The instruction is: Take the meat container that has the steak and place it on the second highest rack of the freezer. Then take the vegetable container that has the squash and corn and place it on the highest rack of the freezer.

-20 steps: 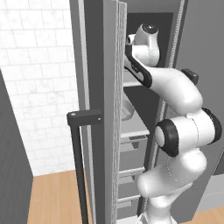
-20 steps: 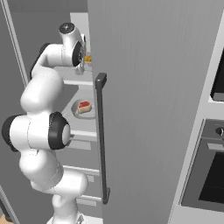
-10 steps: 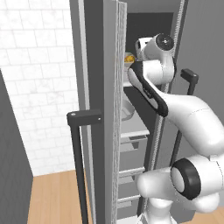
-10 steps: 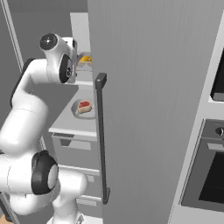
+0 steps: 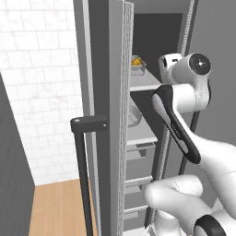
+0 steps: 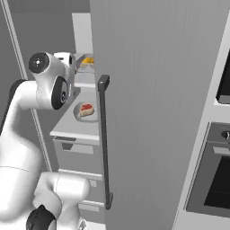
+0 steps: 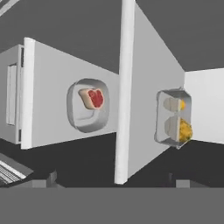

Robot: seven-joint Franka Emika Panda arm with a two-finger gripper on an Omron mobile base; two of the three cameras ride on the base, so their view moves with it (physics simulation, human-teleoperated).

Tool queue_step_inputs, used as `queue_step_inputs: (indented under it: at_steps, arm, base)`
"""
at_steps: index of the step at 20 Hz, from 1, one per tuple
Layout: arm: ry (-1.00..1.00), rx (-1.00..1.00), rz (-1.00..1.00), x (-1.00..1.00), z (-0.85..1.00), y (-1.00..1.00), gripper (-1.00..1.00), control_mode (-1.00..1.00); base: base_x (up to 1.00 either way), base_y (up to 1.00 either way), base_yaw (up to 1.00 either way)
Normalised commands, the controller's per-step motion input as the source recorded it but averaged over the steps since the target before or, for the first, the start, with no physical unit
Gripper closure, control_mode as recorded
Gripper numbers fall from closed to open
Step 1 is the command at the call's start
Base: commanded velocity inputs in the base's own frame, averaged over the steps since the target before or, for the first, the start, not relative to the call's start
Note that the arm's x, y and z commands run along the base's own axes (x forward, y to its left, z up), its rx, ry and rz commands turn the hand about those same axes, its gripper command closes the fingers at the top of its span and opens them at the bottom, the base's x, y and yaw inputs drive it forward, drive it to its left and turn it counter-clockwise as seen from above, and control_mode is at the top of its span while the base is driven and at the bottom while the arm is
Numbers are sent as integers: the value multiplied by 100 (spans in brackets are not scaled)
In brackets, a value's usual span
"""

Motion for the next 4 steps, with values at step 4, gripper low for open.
queue_step_inputs:
  at_steps: [4]
  arm:
    - [15, 0, 0, -100, -9, -10, -100, -100]
  base:
    - [0, 0, 0]
